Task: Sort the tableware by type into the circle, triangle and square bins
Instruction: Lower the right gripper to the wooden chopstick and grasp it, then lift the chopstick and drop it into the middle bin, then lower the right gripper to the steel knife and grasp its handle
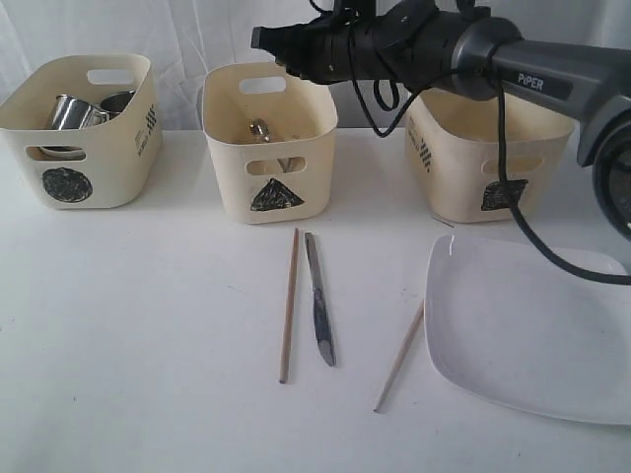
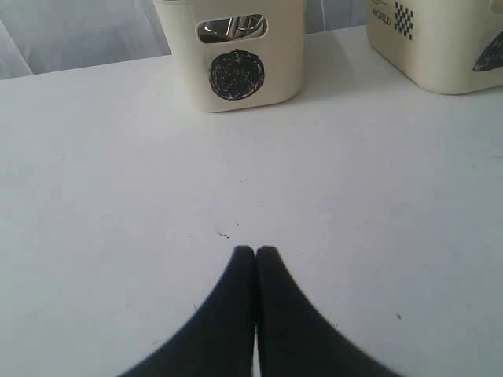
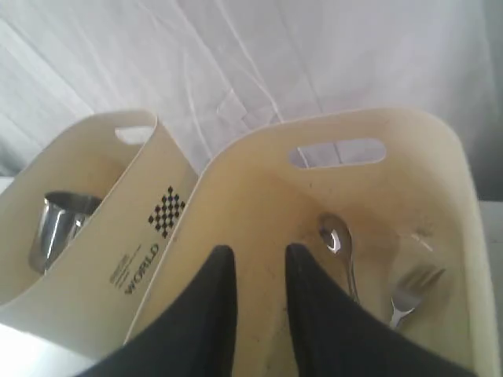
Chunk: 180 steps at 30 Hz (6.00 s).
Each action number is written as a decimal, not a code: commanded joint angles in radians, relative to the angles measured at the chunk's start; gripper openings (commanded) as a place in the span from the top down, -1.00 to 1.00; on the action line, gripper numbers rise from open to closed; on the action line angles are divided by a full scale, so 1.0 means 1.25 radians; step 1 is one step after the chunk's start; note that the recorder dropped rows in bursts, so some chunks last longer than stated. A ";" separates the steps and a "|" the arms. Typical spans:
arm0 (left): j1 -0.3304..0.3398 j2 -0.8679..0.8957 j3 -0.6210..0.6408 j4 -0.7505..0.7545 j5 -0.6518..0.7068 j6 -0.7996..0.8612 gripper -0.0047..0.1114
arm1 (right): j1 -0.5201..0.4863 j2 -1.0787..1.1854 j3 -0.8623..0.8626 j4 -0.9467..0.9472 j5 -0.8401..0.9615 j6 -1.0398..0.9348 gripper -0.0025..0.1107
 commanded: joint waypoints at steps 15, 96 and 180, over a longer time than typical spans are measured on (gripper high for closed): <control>0.000 -0.004 0.002 -0.005 0.004 -0.003 0.92 | -0.008 -0.193 0.182 -0.497 0.511 0.143 0.52; 0.000 -0.004 0.002 -0.005 0.004 -0.003 0.92 | 0.104 -0.428 0.812 -0.512 -0.363 0.556 0.96; 0.000 -0.004 0.002 -0.005 0.004 -0.003 0.92 | 0.127 -0.075 0.283 -0.747 0.386 0.489 0.02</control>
